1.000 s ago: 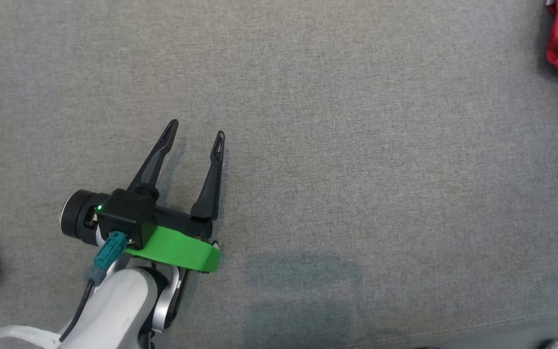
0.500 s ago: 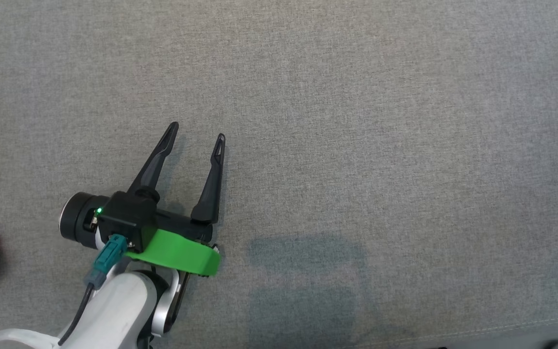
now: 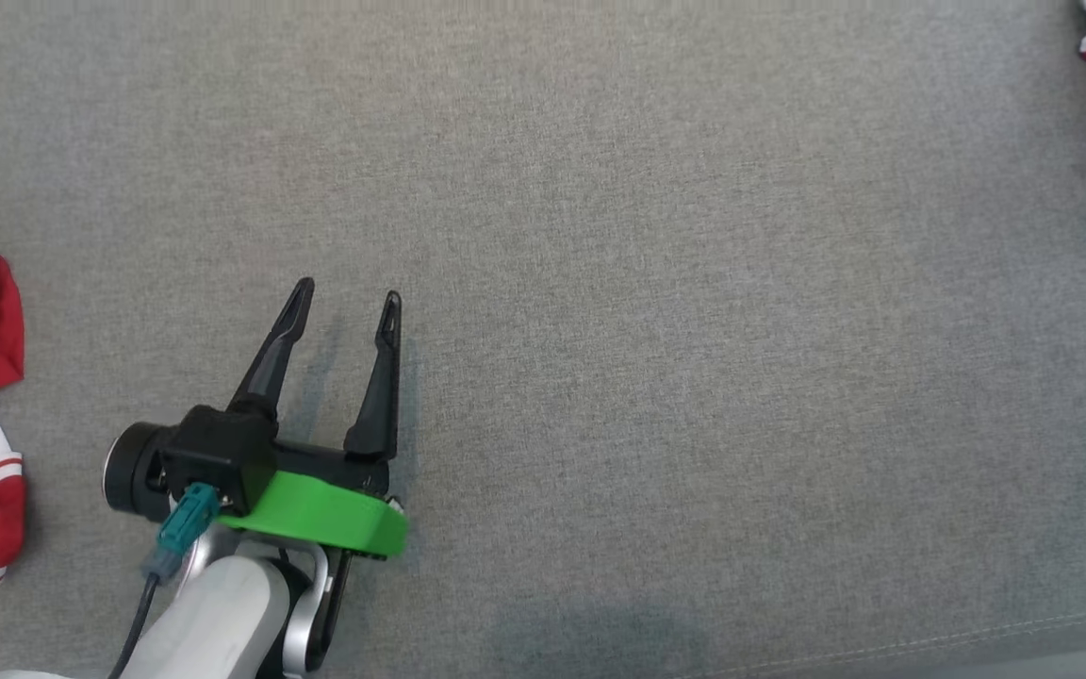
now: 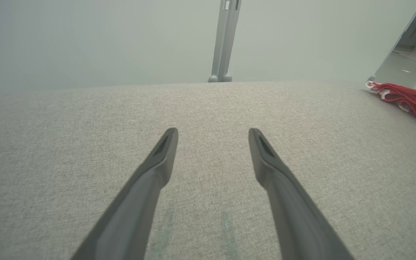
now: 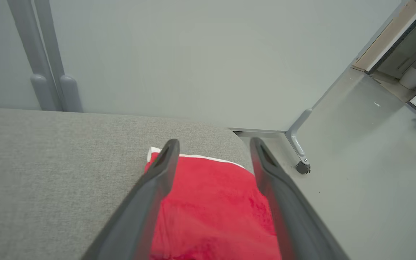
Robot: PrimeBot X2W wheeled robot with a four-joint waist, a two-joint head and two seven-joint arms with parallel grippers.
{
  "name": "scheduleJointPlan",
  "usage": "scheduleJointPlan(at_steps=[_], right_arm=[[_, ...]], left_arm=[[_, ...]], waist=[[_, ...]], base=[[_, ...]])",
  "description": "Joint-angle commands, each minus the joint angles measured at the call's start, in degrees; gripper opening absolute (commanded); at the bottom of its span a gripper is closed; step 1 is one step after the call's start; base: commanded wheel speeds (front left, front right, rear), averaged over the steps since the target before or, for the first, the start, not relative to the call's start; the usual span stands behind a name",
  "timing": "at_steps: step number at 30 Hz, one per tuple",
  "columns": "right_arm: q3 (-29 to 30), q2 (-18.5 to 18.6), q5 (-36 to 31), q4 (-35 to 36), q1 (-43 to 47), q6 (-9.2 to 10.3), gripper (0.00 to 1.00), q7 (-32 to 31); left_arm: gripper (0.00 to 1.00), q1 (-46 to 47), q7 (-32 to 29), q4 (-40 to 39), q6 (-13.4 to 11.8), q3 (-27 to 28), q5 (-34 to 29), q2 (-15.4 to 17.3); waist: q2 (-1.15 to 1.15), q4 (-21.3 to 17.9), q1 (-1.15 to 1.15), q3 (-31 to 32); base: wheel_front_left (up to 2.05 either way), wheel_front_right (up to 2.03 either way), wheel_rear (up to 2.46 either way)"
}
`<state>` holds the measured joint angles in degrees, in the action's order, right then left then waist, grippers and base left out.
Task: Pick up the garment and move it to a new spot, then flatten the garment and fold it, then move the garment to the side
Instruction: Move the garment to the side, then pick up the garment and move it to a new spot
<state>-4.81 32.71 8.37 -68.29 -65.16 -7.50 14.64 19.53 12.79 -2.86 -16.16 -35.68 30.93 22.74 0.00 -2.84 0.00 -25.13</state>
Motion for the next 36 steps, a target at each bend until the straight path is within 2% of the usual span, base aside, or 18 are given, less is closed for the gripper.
scheduleJointPlan(at_steps=[1, 6, 8, 9, 12, 16, 19, 21, 29, 36], right_arm=[[-0.51, -1.33, 2.27, 3.41, 2.87, 0.02, 1.00, 0.52], [-2.46, -1.66, 9.45, 21.10, 16.72, 0.02, 1.00, 0.53], [-1.39, -1.55, 12.35, 28.11, 23.45, 0.02, 1.00, 0.56], [-1.39, -1.55, 12.35, 28.11, 23.45, 0.02, 1.00, 0.56], [0.46, -2.26, 13.95, 36.99, 34.72, 0.02, 1.00, 0.56], [5.16, -6.43, 12.44, 47.08, 46.55, 0.02, 1.00, 0.57], [7.15, -10.82, 8.73, 53.09, 53.40, 0.02, 1.00, 0.58], [7.94, -14.60, 6.07, 56.75, 58.12, 0.02, 1.00, 0.57], [8.77, -20.02, 1.07, 58.31, 65.44, 0.03, 1.00, 0.57], [6.66, -22.05, -2.01, 57.47, 66.26, 0.02, 1.00, 0.58]], left_arm=[[1.00, -1.70, 0.80, 0.89, -0.09, 0.67, 0.74, -0.06], [1.00, -5.22, 2.01, 3.31, 0.45, 2.53, 2.45, -0.82], [1.00, -6.68, 2.17, 4.34, 0.70, 3.52, 2.75, -1.05], [1.00, -6.68, 2.17, 4.34, 0.70, 3.52, 2.75, -1.05], [1.00, -8.46, 2.41, 5.60, 1.40, 5.30, 3.02, -1.54], [1.00, -11.09, 2.43, 6.62, 2.30, 8.98, 2.10, -2.93], [1.00, -13.14, 2.41, 7.96, 3.18, 12.18, 0.99, -3.96], [1.00, -15.32, 2.41, 9.78, 4.82, 14.93, -0.39, -5.21], [1.00, -18.80, 2.42, 13.97, 9.15, 20.92, -3.82, -8.77], [1.00, -19.20, 2.43, 15.34, 12.35, 24.80, -6.88, -11.17]], waist=[[0.00, -0.10, 0.00, 5.18], [0.00, 2.22, 0.00, 10.50], [0.00, 3.38, 0.00, 12.38], [0.00, 3.38, 0.00, 12.38], [0.00, 5.23, 0.00, 14.50], [0.00, 7.08, 0.00, 16.72], [0.00, 8.06, 0.00, 17.90], [0.00, 9.25, 0.00, 19.09], [0.00, 13.28, 0.00, 21.70], [0.00, 16.92, 0.00, 23.11]], base=[[0.00, 0.00, 0.00], [0.00, 0.00, 0.00], [0.00, 0.00, 0.00], [0.00, 0.00, 0.00], [0.00, 0.00, 0.00], [0.00, 0.00, 0.00], [0.00, 0.00, 0.00], [0.00, 0.00, 0.00], [0.00, 0.00, 0.00], [0.00, 0.00, 0.00]])
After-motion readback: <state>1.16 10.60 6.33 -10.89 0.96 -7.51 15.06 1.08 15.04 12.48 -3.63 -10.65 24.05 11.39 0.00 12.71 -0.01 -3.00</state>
